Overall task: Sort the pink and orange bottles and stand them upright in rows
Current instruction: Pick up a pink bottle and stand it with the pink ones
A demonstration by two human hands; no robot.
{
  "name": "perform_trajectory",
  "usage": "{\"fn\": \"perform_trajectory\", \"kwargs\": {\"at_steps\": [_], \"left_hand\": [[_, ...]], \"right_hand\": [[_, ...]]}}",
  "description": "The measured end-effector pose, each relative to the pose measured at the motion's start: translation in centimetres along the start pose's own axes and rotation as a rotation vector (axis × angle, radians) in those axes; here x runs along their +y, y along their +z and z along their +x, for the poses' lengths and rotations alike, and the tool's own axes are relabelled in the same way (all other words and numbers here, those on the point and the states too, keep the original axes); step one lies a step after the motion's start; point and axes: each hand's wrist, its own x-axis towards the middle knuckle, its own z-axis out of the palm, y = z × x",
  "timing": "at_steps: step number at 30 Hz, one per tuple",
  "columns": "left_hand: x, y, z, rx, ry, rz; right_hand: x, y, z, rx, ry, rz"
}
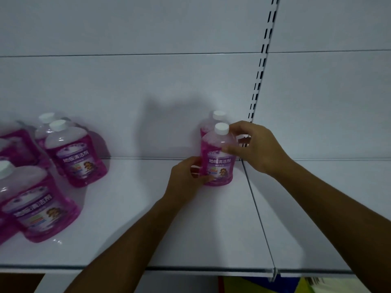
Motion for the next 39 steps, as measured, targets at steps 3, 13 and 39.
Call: {"fn": "perform_trajectory", "kwargs": {"at_steps": [3,13,39], "left_hand": [[0.0,0.1,0.0,0.010,0.003,0.006],[0.0,-5.1,-5.7,0.142,-0.003,0.242],[-6.2,-22.7,-16.8,0.583,-0.251,0.180]], "right_hand": [[0.1,0.2,-0.3,0.010,-0.014,-0.003],[-5.8,4.0,-0.6,0.171,-0.323,-0.073],[-18.0,25.1,0.8,-0.464,-0.420,0.275]]}}
